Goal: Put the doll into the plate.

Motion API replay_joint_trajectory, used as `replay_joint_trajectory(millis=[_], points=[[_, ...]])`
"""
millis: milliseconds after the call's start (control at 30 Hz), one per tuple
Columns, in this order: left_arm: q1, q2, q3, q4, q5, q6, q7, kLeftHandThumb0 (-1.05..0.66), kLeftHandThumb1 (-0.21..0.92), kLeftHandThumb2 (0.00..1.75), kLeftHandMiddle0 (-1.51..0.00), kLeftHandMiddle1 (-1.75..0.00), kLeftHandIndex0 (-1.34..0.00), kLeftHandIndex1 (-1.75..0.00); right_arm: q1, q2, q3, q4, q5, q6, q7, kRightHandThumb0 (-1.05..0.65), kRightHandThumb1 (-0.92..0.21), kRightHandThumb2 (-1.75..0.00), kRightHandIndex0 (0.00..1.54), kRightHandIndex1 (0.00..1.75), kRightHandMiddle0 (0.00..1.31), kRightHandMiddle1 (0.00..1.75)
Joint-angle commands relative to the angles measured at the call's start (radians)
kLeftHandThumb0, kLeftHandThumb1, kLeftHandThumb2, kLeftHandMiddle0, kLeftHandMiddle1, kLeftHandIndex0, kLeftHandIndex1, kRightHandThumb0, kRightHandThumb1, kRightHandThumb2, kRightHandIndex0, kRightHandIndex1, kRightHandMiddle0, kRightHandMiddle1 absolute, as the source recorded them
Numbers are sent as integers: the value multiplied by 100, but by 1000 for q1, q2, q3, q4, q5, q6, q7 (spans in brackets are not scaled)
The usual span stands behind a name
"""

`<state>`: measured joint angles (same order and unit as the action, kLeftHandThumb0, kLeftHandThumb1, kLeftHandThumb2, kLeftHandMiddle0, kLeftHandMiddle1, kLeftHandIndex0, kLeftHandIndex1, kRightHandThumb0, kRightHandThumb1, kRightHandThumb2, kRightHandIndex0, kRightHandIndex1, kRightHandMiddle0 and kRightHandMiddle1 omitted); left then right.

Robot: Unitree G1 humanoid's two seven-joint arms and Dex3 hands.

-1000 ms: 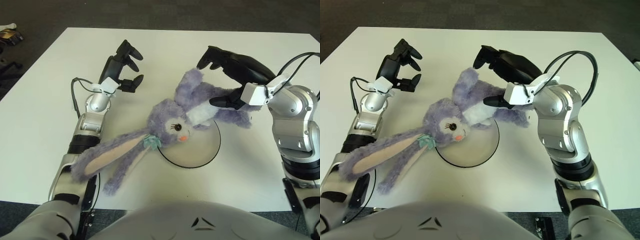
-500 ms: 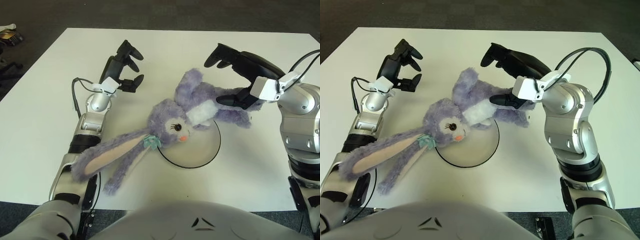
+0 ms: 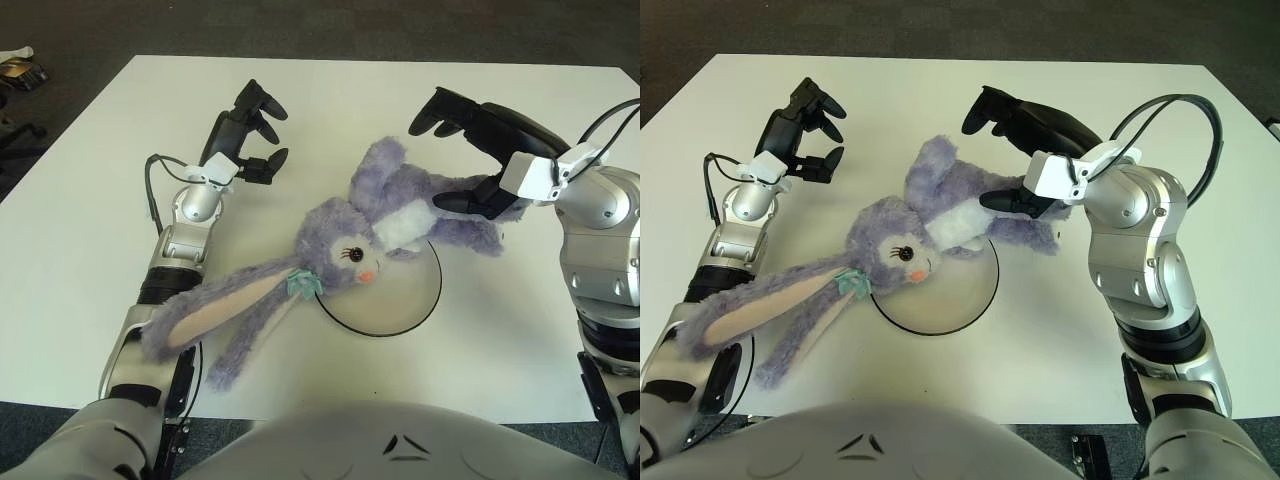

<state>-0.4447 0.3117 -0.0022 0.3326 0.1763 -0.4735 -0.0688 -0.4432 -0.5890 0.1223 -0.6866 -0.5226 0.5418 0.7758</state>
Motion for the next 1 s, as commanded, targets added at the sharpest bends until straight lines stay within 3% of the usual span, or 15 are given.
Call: replay_joint_trajectory(millis=[0, 467, 533, 600, 733, 967], points=[[-20, 0, -2, 7, 3, 2, -2, 0, 44, 110, -66, -149, -29, -175, -14, -15, 6, -17, 1, 5, 0, -25, -14, -125, 8, 93, 0, 126], [-24, -4, -8, 22, -8, 4, -16, 0, 44, 109, -66, -148, -29, -175, -13, -19, 9, -20, 4, 9, -4, -25, -14, -125, 7, 93, 0, 126], [-25, -5, -8, 24, -12, 7, -21, 0, 45, 109, -66, -148, -29, -175, -108, 102, -223, 195, 153, 82, -124, -25, -14, -125, 7, 93, 0, 126], [-27, -7, -9, 29, -15, 13, -25, 0, 45, 109, -67, -147, -29, -175, -143, 122, -297, 295, 195, 85, -193, -1, -10, -139, 3, 102, 2, 133], [-30, -8, -9, 36, -15, 19, -26, 0, 45, 109, -67, -147, -30, -175, -146, 110, -293, 314, 221, 57, -215, 13, -7, -147, 1, 110, 2, 136], [-33, -9, -7, 44, -23, 33, -36, 0, 44, 110, -66, -149, -29, -175, -177, 137, -315, 370, 349, 43, -247, 17, -6, -150, 2, 122, 7, 140]])
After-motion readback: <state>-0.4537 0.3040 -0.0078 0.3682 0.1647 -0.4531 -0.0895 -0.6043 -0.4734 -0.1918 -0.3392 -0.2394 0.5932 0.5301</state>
